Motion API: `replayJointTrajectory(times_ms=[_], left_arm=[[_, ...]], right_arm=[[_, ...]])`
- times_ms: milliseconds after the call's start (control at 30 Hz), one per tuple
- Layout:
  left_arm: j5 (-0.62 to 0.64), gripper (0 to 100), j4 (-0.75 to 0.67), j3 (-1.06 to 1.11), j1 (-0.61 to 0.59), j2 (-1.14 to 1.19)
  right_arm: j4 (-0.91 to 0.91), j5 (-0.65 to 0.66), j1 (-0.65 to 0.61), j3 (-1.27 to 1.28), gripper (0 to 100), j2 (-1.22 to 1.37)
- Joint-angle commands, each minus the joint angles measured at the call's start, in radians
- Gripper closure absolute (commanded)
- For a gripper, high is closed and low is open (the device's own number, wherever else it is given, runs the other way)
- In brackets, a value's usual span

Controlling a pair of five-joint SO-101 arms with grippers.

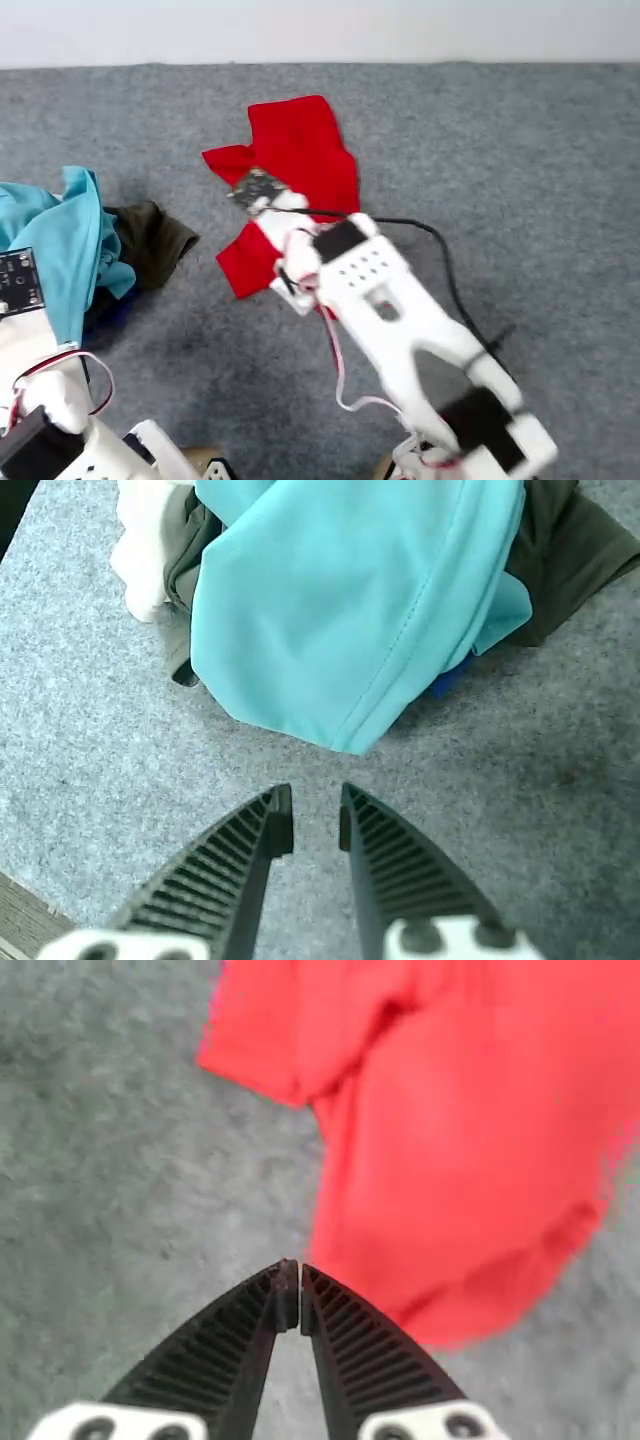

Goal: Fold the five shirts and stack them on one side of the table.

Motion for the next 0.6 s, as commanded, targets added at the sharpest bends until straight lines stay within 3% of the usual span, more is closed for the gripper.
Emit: replayJointTrajectory(times_ms=[0,100,333,567], left_arm=[[0.009,92,-0.028,-0.002,-0.003,-0.005],[0.009,92,-0.025,-0.002,-0.003,-0.005],[0.009,92,-0.021,-0.002,-0.006,-0.005],[0.009,92,-0.021,-0.002,-0.008,-0.005]], right_arm=[[-0.007,0.002,-0.027,-0.16,98.9,0.131],[0.002,0.0,-0.042,-0.284,97.0,0.252],[0.002,-0.11,-0.044,-0.523,76.3,0.478],[0.002,-0.126,-0.081,-0.684,75.0,0.654]])
